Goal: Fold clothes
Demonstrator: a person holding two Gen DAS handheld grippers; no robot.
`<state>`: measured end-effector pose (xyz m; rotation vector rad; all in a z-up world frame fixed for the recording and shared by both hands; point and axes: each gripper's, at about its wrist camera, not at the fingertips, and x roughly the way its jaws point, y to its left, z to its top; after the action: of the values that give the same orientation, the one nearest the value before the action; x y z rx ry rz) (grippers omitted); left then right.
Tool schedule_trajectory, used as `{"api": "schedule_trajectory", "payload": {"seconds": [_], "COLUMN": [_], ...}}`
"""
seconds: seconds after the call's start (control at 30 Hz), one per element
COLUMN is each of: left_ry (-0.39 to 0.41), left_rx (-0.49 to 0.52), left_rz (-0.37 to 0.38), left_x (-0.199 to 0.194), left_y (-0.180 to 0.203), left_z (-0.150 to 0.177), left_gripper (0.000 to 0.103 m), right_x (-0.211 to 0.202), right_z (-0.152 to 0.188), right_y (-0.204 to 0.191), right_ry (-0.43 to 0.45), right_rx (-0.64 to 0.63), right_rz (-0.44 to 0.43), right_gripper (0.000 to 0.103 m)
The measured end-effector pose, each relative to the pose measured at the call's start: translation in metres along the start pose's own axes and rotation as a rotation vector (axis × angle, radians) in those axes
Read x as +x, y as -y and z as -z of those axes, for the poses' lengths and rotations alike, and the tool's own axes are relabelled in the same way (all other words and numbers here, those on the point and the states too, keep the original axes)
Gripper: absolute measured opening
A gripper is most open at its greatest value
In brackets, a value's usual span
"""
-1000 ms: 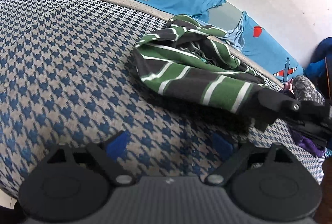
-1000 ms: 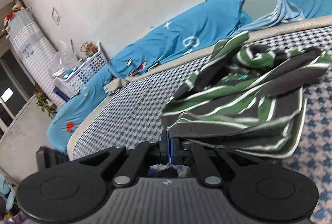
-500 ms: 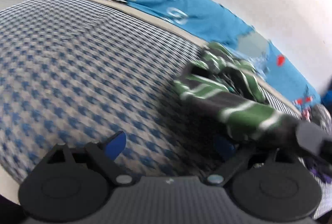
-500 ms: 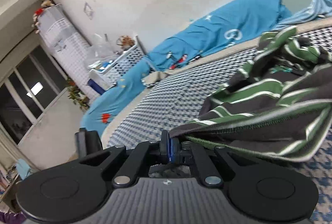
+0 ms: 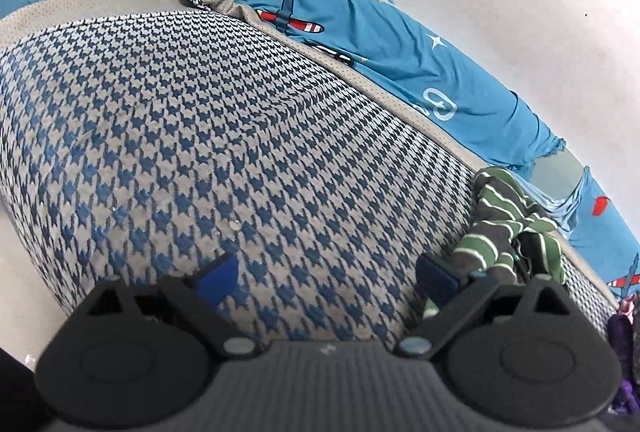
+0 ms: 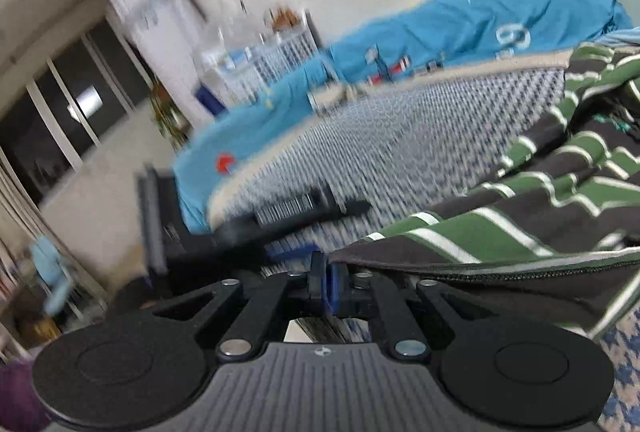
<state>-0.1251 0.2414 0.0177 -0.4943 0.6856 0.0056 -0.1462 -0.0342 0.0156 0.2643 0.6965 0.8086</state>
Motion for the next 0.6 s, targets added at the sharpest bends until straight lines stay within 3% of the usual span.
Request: {"api": "schedule_trajectory", "payload": {"seconds": [0.07, 0.2, 0.3, 0.43, 0.6], "left_ry": [0.008, 0.032, 0.039, 0.039, 0.035], "left_rx": [0.021, 0.063, 0.086, 0.113, 0.151], "left_rz": [-0.005, -0.006, 0.001, 0.04, 0.097], "left_x": [0.003, 0.003, 0.005, 0.007, 0.008], "left_y": [0.005, 0.019, 0.029, 0.044, 0.063], "left_z": [0.001, 0.003, 0.005, 0.005, 0.005], "left_gripper": [0.096, 0.098, 0.098, 0.098, 0.098], "right_x": [0.005, -0.001, -0.008, -0.024, -0.042], "right_z": [0.006, 0.016, 0.022, 0.033, 0.04], "right_y": [-0.003, -0.005, -0.007, -0.003, 0.018], "right_ry": [-0.037, -0.067, -0.077, -0.091, -0.072], "right_rx": [-0.033, -0.075, -0.118, -0.136, -0.071], "right_rz": [0.016, -0.004, -0.004, 0.02, 0.089], "right_gripper": [0.014, 0.034, 0.042, 0.042, 0.042]}}
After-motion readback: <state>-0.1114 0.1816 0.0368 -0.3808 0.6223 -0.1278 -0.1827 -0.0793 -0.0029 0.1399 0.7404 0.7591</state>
